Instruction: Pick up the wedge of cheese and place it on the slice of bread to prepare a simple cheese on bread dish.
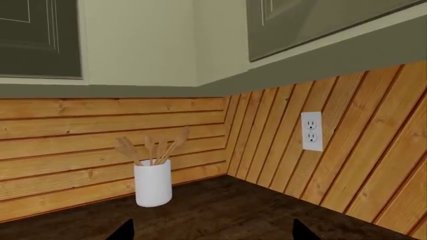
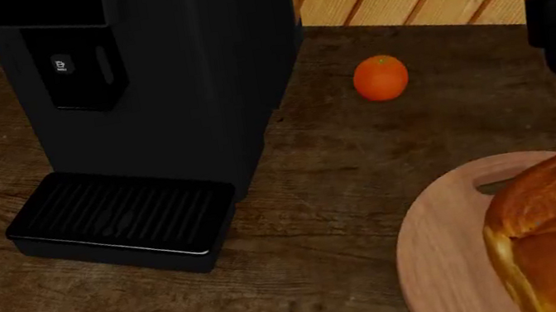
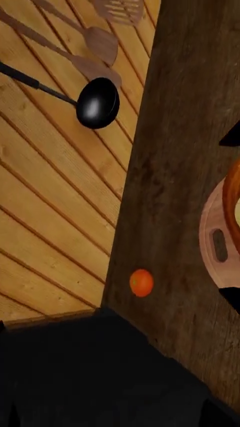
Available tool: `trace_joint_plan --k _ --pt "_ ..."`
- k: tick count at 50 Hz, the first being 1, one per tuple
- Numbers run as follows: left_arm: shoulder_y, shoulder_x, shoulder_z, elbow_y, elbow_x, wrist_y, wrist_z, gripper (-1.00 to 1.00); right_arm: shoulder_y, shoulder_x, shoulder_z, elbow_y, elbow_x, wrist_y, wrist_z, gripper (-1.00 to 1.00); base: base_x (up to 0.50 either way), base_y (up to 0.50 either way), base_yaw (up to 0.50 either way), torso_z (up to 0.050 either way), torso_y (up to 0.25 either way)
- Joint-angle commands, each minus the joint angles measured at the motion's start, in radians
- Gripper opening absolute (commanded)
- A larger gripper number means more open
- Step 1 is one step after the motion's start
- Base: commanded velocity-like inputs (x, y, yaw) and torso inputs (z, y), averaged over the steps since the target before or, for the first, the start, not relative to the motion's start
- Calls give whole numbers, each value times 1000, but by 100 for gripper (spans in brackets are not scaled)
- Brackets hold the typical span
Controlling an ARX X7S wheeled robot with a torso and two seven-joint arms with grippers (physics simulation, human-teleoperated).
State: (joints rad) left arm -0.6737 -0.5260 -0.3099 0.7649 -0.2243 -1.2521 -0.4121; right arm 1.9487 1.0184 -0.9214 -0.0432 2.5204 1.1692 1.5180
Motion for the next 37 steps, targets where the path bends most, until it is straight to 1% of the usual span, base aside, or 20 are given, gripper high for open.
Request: trace_joint_plan --k 1,4,5,7,9,11,13,14,15,17,19,21,22,23,25,28,31,34,37 --pt "-4 0 -1 9 -4 -12 -2 100 267 54 -60 -114 105 -59 45 100 0 0 0 0 0" --pt "-2 0 -3 10 -5 -12 -2 100 301 73 -74 -182 109 -103 36 100 0 0 0 0 0" --pt "-3 0 -2 9 -5 -13 -2 100 297 77 -65 -227 135 -121 19 100 0 0 0 0 0" --pt "-4 -1 -2 10 -6 -14 -2 100 300 85 -51 -272 100 -143 20 100 0 0 0 0 0" --pt "-5 -1 -1 10 -6 -17 -3 100 294 115 -37 -366 127 -200 20 100 0 0 0 0 0" --pt "-5 -1 -3 14 -7 -17 -3 100 292 145 -8 -437 77 -226 13 100 0 0 0 0 0" --pt "-6 -1 -2 8 -10 -17 0 100 274 172 -9 -498 47 -255 29 100 0 0 0 0 0" --pt "-7 -1 -2 8 -11 -17 1 100 268 186 -20 -561 -3 -246 42 100 0 0 0 0 0" --pt "-7 -1 -3 7 -11 -16 1 100 260 219 -70 -614 -89 -280 51 100 0 0 0 0 0" --pt "-6 -1 -4 7 -11 -14 1 100 227 228 -84 -680 -148 -315 32 100 0 0 0 0 0" --pt "-5 0 -6 8 -12 -13 2 100 238 226 -72 -737 -217 -362 46 100 0 0 0 0 0" --pt "-4 0 -10 12 -14 -15 3 100 334 250 -184 -806 -292 -417 52 100 0 0 0 0 0" --pt "-5 0 -10 13 -15 -17 3 100 356 258 -222 -821 -293 -443 52 100 0 0 0 0 0" --pt "-6 0 -10 14 -16 -21 3 100 345 278 -244 -853 -313 -489 49 100 0 0 0 0 0" --pt "-8 0 -11 17 -19 -28 5 100 351 304 -341 -915 -394 -532 52 100 0 0 0 0 0" --pt "-15 -1 -11 28 -22 -44 2 100 327 318 -391 -959 -456 -598 44 100 0 0 0 0 0" --pt "-19 -1 -9 31 -23 -53 0 100 281 331 -445 -978 -551 -603 42 100 0 0 0 0 0" --pt "-22 -1 -9 34 -25 -57 1 100 224 356 -464 -980 -624 -648 17 100 0 0 0 0 0" --pt "-26 -2 -8 37 -27 -65 0 100 191 339 -480 -983 -660 -661 26 100 0 0 0 0 0"
